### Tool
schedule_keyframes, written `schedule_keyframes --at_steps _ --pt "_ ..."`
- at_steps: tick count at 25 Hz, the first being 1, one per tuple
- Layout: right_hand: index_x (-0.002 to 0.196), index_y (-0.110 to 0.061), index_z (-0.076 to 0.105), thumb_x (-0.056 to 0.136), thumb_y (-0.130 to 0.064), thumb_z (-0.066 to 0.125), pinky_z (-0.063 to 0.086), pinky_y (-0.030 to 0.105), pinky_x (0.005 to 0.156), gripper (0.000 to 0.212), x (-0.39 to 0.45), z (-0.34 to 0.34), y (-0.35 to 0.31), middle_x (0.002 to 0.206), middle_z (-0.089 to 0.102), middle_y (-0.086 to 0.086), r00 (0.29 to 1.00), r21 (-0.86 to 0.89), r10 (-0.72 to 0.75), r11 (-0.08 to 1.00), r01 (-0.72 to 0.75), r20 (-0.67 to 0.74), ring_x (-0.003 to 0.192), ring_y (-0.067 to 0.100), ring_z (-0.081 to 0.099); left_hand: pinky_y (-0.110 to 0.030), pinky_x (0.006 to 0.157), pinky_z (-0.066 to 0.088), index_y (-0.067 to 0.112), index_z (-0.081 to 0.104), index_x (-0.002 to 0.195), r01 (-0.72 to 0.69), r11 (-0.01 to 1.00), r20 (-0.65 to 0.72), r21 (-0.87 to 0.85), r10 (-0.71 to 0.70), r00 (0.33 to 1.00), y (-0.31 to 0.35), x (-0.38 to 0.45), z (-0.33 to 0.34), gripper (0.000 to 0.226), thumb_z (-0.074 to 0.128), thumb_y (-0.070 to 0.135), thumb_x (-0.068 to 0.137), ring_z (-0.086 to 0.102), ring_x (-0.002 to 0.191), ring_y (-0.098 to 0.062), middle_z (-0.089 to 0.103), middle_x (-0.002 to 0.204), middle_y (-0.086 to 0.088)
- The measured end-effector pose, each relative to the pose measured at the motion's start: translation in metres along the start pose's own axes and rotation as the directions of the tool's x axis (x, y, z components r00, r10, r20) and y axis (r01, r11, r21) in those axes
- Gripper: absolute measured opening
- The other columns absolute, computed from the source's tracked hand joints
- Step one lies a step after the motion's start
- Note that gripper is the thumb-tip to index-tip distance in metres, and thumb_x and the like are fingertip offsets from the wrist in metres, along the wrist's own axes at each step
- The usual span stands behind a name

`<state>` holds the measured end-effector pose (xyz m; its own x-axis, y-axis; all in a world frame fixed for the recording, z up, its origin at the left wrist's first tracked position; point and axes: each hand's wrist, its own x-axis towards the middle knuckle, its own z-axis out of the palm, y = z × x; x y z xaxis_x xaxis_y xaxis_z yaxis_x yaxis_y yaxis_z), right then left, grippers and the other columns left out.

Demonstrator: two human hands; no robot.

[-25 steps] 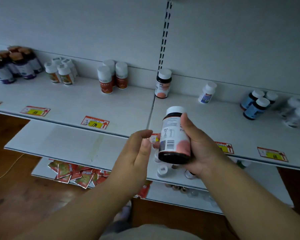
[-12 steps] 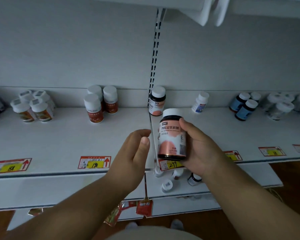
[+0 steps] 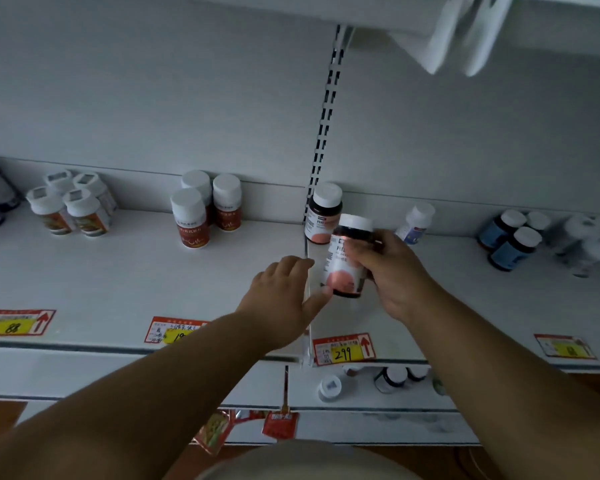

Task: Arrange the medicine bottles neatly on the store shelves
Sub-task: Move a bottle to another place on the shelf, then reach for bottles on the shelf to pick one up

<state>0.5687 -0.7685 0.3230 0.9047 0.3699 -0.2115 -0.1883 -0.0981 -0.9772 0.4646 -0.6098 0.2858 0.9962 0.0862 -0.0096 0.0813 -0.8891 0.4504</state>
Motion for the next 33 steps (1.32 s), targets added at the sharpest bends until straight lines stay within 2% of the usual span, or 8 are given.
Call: schedule_keyframes --at_steps 5,8,11,15,20,26,29,33 --pt "0.114 -0.023 0.056 0.065 -0.019 0.089 0.054 0.045 0.094 0.059 0.042 -0.026 0.01 0.113 0.067 -0.001 0.992 -0.359 -0.114 0.929 0.086 -0.057 0.107 0.018 0.064 -0.043 0.114 0.029 0.019 0.022 0.151 0.006 0.989 0.07 0.145 -0.017 0.997 0.008 0.05 0.025 0.081 0.046 0.065 0.089 0.032 0.14 -0.027 0.032 0.155 -0.007" --pt "0.117 -0.02 0.056 0.066 -0.029 0.089 0.053 0.046 0.095 0.061 0.059 -0.04 0.008 0.111 0.067 -0.002 0.989 -0.492 -0.146 0.863 0.12 -0.016 0.104 0.016 0.064 -0.042 0.114 0.026 0.02 0.025 0.15 0.084 0.992 -0.156 0.093 -0.069 0.985 0.018 0.071 0.031 0.079 0.047 0.064 0.088 0.032 0.14 -0.026 0.033 0.153 -0.007" --pt "0.112 -0.021 0.056 0.051 -0.054 0.08 0.053 0.049 0.092 0.074 0.076 -0.045 0.004 0.11 0.067 -0.002 0.983 -0.579 -0.183 0.8 0.16 0.019 0.104 0.019 0.065 -0.042 0.119 0.017 0.017 0.023 0.151 0.077 0.984 -0.413 0.159 -0.005 0.911 0.027 0.081 0.026 0.074 0.046 0.056 0.092 0.021 0.145 -0.028 0.024 0.158 -0.009" --pt "0.118 -0.021 0.054 0.067 -0.042 0.083 0.05 0.045 0.094 0.062 0.095 -0.045 0.001 0.118 0.066 0.002 0.971 -0.67 -0.233 0.713 0.208 0.054 0.109 0.024 0.062 -0.036 0.121 -0.002 0.016 -0.003 0.155 0.049 0.959 -0.321 0.278 0.045 0.946 0.023 0.104 0.02 0.082 0.042 0.048 0.095 -0.012 0.15 -0.02 -0.007 0.164 -0.005" --pt "0.12 -0.005 0.051 0.082 -0.026 0.074 0.048 0.041 0.088 0.049 0.114 -0.041 0.004 0.12 0.062 0.015 0.938 -0.76 -0.34 0.593 0.267 0.064 0.11 0.033 0.06 -0.032 0.12 -0.002 0.016 -0.006 0.155 0.071 0.959 -0.251 0.273 0.0 0.968 0.02 0.109 0.015 0.086 0.048 0.039 0.092 -0.013 0.149 -0.015 -0.007 0.164 0.0" --pt "0.13 -0.004 0.046 0.08 -0.029 0.078 0.047 0.041 0.095 0.064 0.107 -0.033 0.002 0.129 0.058 0.017 0.948 -0.767 -0.314 0.619 0.167 -0.047 0.119 0.035 0.056 -0.037 0.121 -0.004 0.015 -0.012 0.154 0.057 0.937 -0.155 0.344 -0.003 0.988 0.024 0.107 0.001 0.089 0.047 0.042 0.093 -0.019 0.148 -0.019 -0.015 0.163 -0.004" --pt "0.142 -0.005 0.035 0.082 -0.031 0.078 0.04 0.038 0.098 0.079 0.07 -0.03 0.005 0.14 0.045 0.018 0.959 -0.796 -0.271 0.596 0.105 -0.077 0.126 0.033 0.047 -0.037 0.12 -0.004 0.015 -0.002 0.155 0.019 0.959 -0.199 0.284 0.04 0.979 0.026 0.089 -0.002 0.084 0.048 0.041 0.093 -0.009 0.15 -0.021 -0.003 0.164 -0.005" --pt "0.135 -0.012 0.046 0.086 -0.033 0.073 0.044 0.034 0.091 0.061 0.004 -0.028 0.02 0.129 0.053 0.012 0.938 -0.818 -0.339 0.56 0.134 -0.078 0.118 0.028 0.054 -0.041 0.114 0.026 0.017 0.038 0.144 -0.135 0.984 -0.181 0.118 0.155 0.971 0.041 0.035 0.01 0.061 0.057 0.034 0.088 0.036 0.137 -0.026 0.044 0.146 -0.004"
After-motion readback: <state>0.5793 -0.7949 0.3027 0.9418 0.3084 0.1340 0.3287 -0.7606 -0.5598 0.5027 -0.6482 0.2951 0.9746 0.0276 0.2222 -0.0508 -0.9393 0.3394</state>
